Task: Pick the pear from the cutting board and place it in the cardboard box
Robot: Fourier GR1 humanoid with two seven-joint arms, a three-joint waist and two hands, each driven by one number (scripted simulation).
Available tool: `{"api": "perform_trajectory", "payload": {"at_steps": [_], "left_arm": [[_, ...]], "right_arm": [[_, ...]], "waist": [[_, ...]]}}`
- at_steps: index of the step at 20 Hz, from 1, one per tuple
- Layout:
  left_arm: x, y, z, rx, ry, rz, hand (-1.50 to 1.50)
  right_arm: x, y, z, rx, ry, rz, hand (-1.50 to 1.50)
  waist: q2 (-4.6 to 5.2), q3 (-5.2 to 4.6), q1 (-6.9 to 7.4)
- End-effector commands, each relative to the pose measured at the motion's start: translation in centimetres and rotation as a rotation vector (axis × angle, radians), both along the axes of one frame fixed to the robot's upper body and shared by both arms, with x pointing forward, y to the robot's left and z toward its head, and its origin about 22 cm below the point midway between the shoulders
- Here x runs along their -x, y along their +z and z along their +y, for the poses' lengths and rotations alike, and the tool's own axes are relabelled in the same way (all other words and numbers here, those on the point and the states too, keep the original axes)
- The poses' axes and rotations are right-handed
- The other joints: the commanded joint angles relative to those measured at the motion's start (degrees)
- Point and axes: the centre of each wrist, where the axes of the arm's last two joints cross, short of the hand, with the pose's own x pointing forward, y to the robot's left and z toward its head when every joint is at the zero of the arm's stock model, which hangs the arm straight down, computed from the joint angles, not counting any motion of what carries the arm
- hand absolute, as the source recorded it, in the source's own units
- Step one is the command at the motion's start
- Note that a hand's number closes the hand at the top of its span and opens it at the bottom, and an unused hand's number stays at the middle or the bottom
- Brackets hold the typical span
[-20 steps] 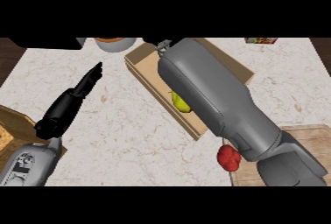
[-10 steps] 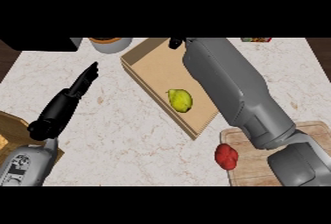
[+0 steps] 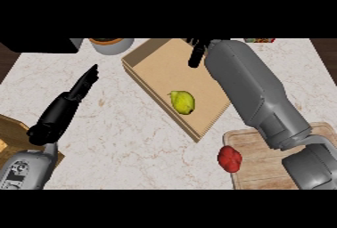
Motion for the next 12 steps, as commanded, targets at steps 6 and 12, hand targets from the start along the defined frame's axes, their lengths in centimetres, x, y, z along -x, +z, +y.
{"api": "perform_trajectory", "payload": {"at_steps": [6, 12], "left_arm": [[-0.2, 0.4, 0.5, -0.002, 0.003, 0.0, 0.0], [0.2, 0.7, -0.2, 0.004, 0.0, -0.017, 0.0]], "right_arm": [[0.1, 4.2, -1.4, -0.602, 0.012, -0.387, -1.5], [0.3, 1.7, -3.6, -1.012, -0.246, -0.481, -1.5]], "waist": [[-0.05, 0.28, -1.05], [-0.18, 0.14, -0.7]]}}
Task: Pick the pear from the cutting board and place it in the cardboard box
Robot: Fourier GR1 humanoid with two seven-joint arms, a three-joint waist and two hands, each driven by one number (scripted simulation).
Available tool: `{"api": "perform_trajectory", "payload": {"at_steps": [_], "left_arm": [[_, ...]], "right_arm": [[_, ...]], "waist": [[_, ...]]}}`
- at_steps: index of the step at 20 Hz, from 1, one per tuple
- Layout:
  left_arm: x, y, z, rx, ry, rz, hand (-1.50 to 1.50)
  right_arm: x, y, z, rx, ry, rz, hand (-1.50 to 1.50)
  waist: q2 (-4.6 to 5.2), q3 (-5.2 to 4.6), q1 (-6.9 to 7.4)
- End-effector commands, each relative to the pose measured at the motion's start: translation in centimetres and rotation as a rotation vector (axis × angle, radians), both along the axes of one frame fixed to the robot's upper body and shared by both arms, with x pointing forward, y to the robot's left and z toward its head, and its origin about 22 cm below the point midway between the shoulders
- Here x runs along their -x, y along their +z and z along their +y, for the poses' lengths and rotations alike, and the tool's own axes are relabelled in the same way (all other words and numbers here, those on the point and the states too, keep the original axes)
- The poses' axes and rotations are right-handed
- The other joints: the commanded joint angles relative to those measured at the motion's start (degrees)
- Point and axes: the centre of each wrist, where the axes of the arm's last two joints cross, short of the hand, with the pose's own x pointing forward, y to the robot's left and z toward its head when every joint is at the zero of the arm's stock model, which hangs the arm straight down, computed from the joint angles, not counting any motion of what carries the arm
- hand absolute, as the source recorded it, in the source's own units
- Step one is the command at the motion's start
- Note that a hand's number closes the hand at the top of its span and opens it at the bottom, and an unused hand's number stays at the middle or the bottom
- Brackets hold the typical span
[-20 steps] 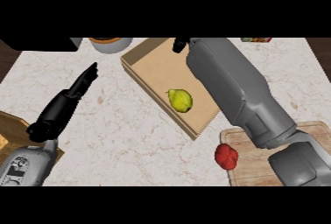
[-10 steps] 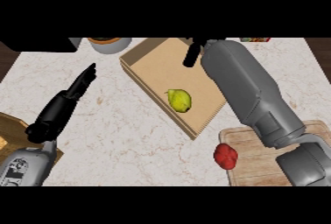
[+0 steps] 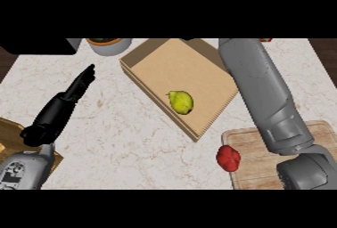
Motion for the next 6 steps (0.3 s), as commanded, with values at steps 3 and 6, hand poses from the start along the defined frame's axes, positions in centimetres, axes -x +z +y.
{"api": "perform_trajectory", "payload": {"at_steps": [3, 6], "left_arm": [[0.6, -1.8, 0.9, -0.007, -0.001, 0.013, 0.0], [-0.4, -0.7, -0.3, -0.001, -0.012, 0.014, 0.0]], "right_arm": [[0.2, -3.3, -5.1, -0.281, -0.163, -0.057, -1.5], [-0.3, -3.6, -7.6, -0.303, -0.21, -0.109, -1.5]], "waist": [[0.03, -0.16, -0.3], [0.21, -0.15, 0.43]]}}
